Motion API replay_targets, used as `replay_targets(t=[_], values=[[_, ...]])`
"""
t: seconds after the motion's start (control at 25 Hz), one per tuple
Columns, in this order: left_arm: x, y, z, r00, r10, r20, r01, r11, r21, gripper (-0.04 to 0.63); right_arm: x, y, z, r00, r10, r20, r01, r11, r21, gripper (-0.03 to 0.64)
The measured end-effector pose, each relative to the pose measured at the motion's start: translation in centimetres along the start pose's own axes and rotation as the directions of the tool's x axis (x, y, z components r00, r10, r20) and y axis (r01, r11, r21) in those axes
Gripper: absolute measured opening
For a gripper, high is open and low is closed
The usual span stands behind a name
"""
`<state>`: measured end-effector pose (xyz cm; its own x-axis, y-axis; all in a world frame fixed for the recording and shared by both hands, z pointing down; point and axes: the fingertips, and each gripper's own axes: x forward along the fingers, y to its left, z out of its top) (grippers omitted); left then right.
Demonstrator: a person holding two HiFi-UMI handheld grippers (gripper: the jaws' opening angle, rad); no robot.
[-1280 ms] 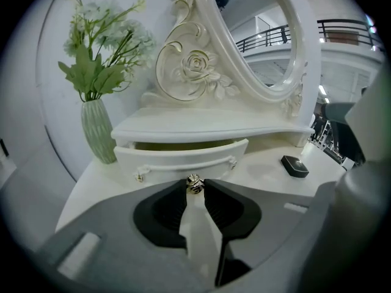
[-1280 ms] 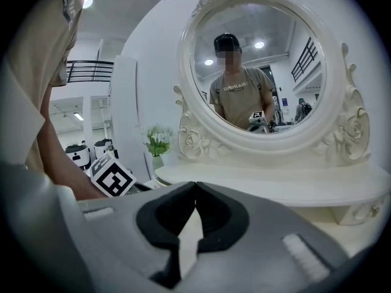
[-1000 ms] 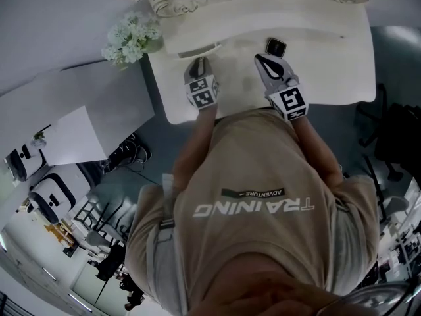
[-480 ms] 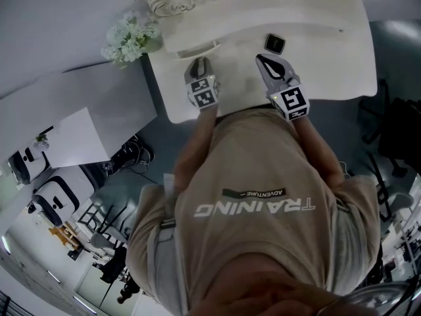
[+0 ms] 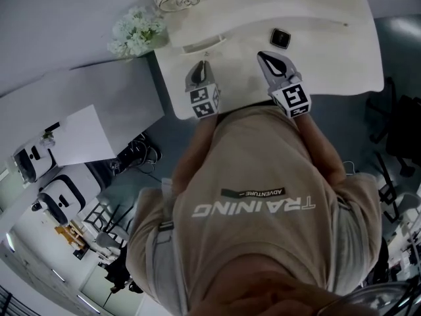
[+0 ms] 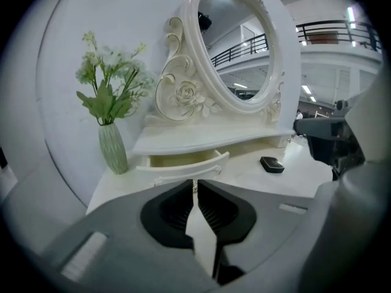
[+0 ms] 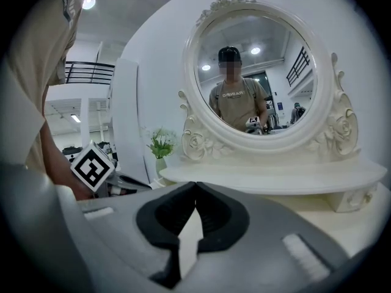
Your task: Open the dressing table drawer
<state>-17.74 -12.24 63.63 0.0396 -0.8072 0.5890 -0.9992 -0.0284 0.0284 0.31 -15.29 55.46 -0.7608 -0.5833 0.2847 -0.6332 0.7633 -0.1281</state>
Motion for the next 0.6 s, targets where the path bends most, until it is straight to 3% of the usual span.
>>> replay_targets(t=[0.08, 0.44, 0.6], values=[[-1.9, 0.1, 1.4, 0.999, -0.019, 0.047, 0.018, 1.0, 0.015, 0.008, 0.1, 0.5, 0.4, 1.0, -0.001, 0.006, 0.001, 1.0, -0.006, 0.003], [-8.9, 2.4, 7.4, 0.98, -0.084, 0.179, 0.076, 0.996, 0.052, 0.008, 0.6, 3.1, 4.3, 0.999, -0.021, 0.044, 0.022, 0.999, -0.035, 0.003], [-12.3, 3.1, 10.6, 0.958, -0.133, 0.254, 0.129, 0.991, 0.031, 0.008, 0.5, 4.3, 5.7, 0.999, -0.032, 0.035, 0.035, 0.997, -0.062, 0.003]])
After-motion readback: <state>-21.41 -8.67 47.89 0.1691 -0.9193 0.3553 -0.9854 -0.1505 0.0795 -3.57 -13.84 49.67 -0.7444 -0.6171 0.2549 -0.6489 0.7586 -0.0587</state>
